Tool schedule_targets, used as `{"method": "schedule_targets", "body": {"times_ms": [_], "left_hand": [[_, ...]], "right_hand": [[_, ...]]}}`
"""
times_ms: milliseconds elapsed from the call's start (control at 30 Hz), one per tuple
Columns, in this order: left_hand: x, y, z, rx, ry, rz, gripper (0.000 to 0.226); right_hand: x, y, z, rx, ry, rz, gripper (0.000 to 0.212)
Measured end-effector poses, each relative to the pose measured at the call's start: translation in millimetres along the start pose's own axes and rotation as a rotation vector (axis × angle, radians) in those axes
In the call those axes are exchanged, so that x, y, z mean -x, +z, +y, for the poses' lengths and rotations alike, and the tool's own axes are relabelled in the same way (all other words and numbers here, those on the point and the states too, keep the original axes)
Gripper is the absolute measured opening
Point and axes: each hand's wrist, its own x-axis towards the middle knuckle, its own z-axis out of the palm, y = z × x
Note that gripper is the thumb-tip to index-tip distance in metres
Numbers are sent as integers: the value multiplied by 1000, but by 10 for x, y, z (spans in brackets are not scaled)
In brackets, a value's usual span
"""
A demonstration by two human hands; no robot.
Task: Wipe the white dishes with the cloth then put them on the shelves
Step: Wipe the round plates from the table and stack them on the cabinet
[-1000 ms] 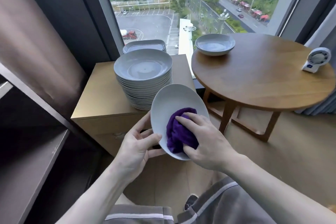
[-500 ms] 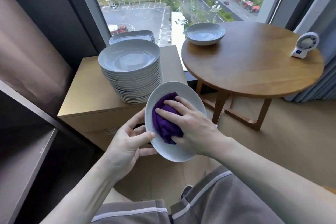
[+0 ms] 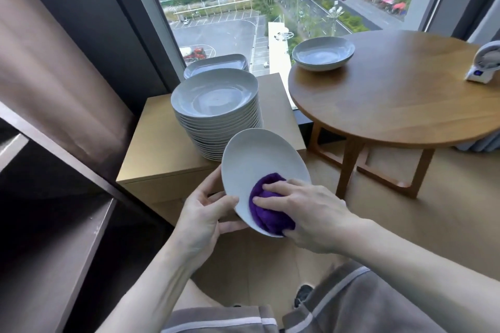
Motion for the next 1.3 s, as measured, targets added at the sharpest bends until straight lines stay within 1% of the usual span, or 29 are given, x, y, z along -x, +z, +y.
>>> {"method": "schedule_targets", "body": {"times_ms": [100,200,267,333,400,467,567,667,800,867,933,1033,1133,1233,1300], "left_hand": [[23,20,-30,-9,-46,-17,91],[37,74,-81,-16,-108,-115,82],[50,121,-102,-35,-129,-182,76],[62,161,-114,-49,-139,-232,75],[67,178,-123,-46,-137,-252,77],[63,180,-135,-37,-125,-234,78],[58,164,-156,-56,-105,-199,76],[60,112,-138,-85,-71,-164,79],[60,-8,-82,-104,-13,-105,79],[46,-59,-55,-105,7,-77,77],[18,-113,-15,-100,20,-55,77],[-60,-214,59,-98,23,-17,78],[-103,-263,96,-110,8,-37,79],[-83,-226,80,-100,-32,-121,74],[-62,-176,73,-78,-55,-175,71]], "right_hand": [[28,23,-63,-2,-83,0,72],[22,-30,-51,-43,-117,103,63],[9,-64,-16,-37,-87,210,58],[-8,-103,46,18,-21,301,57],[-18,-139,116,73,60,341,58],[-27,-148,168,95,129,329,61],[-37,-100,187,133,231,234,65],[-36,-67,201,176,318,150,68],[-38,-18,199,236,349,70,66],[-38,1,202,230,329,36,62],[-21,-22,198,154,271,1,56],[23,-48,88,17,90,-74,47],[63,18,-104,-19,-85,-118,55],[80,6,-182,-23,-163,-71,62],[78,-53,-202,-18,-201,27,58]]}}
